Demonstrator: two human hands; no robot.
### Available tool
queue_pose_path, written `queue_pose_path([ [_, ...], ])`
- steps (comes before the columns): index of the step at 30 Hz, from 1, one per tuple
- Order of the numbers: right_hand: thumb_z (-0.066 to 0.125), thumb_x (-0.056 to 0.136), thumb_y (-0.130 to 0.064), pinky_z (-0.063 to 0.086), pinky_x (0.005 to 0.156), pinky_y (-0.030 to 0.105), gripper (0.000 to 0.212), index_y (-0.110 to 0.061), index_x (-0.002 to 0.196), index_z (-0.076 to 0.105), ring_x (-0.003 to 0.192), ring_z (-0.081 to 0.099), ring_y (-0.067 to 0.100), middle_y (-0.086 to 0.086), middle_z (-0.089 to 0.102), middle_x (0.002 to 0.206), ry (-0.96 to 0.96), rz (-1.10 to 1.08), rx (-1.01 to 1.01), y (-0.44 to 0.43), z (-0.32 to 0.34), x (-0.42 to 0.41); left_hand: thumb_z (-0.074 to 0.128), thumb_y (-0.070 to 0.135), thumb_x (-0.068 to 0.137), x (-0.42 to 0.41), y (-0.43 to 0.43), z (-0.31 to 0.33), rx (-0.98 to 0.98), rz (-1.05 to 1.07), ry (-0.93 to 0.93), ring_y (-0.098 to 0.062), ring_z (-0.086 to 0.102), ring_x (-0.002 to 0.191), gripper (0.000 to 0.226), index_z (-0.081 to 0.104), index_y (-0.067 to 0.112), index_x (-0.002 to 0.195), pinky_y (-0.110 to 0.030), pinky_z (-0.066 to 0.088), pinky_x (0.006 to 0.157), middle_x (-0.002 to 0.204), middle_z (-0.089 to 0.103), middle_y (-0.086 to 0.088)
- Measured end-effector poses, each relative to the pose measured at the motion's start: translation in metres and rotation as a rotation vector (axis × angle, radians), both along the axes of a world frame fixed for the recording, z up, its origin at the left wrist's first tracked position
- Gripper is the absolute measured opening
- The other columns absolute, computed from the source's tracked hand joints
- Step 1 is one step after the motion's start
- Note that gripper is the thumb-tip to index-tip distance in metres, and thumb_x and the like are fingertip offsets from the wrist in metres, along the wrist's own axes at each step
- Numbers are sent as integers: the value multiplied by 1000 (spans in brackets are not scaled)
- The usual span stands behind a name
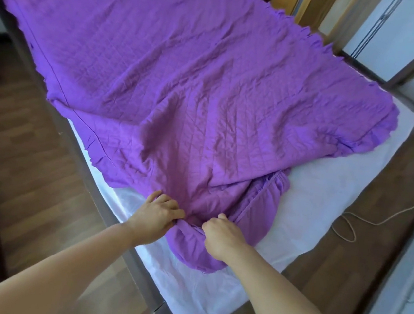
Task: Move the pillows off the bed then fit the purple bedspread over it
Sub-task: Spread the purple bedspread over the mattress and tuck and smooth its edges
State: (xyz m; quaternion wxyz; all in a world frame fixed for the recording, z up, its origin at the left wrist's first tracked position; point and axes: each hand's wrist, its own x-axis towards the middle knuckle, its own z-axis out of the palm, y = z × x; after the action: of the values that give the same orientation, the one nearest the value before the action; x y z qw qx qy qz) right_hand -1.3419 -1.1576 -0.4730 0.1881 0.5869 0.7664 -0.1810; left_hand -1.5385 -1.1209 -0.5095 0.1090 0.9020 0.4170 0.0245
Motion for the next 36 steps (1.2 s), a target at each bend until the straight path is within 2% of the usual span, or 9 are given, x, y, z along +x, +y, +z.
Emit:
queue_pose_path([
  [7, 46, 88, -13, 35, 96, 39, 25, -5, 111, 53, 111, 51, 32, 16, 60, 114, 23, 106, 95, -8, -20, 35, 45, 35, 74, 9, -20, -5, -22, 23, -42, -4, 47, 91, 14, 53, 36, 86, -42, 46, 91, 88, 60, 18],
  [13, 46, 94, -28, 31, 102, 36, 31, -9, 116, 52, 113, 52, 31, 15, 60, 117, -18, 88, 44, -36, -57, 97, 43, 41, 77, 6, -56, -39, -40, 150, -5, -11, 64, 83, 19, 54, 29, 86, -48, 46, 93, 86, 60, 13],
  [16, 50, 93, -29, 37, 98, 39, 43, -12, 131, 38, 114, 49, 32, 13, 43, 132, 43, -13, 35, -48, -79, 112, 39, 48, 80, 27, -50, -61, -43, 195, 43, -21, 66, 76, 34, 59, 23, 91, -51, 48, 90, 92, 63, 5],
  [20, 53, 92, -24, 42, 99, 45, 73, -22, 150, 9, 123, 34, 36, 9, 5, 156, 73, -97, 129, -34, -108, 113, 25, 57, 89, 49, -36, -97, -28, 217, 140, -29, 62, 68, 56, 62, 24, 116, -42, 52, 78, 120, 65, 1],
  [23, 69, 74, -21, 53, 77, 45, 72, -22, 140, 41, 103, 50, 33, 9, 32, 150, 76, -56, 320, -19, -133, 109, 8, 55, 96, 46, -48, -127, 24, 214, 157, -30, 58, 86, 60, 52, 31, 128, -50, 47, 86, 129, 60, 4],
  [25, 63, 68, -20, 53, 69, 38, 55, -22, 124, 60, 95, 57, 30, 5, 52, 137, 28, -14, 355, -17, -151, 105, 6, 53, 97, 43, -53, -142, 55, 230, 154, -29, 53, 99, 59, 51, 34, 131, -54, 35, 96, 135, 54, 6],
  [28, 39, 75, -22, 43, 86, 40, 55, -23, 128, 55, 109, 46, 26, -1, 51, 138, 76, -44, 444, -25, -177, 101, 9, 53, 96, 42, -52, -152, 54, 245, 139, -24, 44, 107, 56, 47, 38, 134, -51, 24, 104, 141, 47, 11],
  [31, 40, 78, -23, 30, 93, 39, 54, -23, 132, 49, 114, 42, 25, -2, 47, 142, 123, -59, 550, -27, -190, 105, 11, 53, 96, 42, -54, -156, 68, 271, 105, -23, 44, 109, 53, 45, 39, 135, -50, 24, 106, 142, 45, 13],
  [36, 40, 81, -25, 35, 93, 39, 51, -24, 131, 49, 115, 45, 25, -2, 47, 142, 163, -55, 653, -29, -194, 107, 10, 52, 97, 39, -57, -160, 97, 273, 86, -23, 45, 111, 52, 44, 40, 135, -49, 23, 108, 142, 45, 13],
])
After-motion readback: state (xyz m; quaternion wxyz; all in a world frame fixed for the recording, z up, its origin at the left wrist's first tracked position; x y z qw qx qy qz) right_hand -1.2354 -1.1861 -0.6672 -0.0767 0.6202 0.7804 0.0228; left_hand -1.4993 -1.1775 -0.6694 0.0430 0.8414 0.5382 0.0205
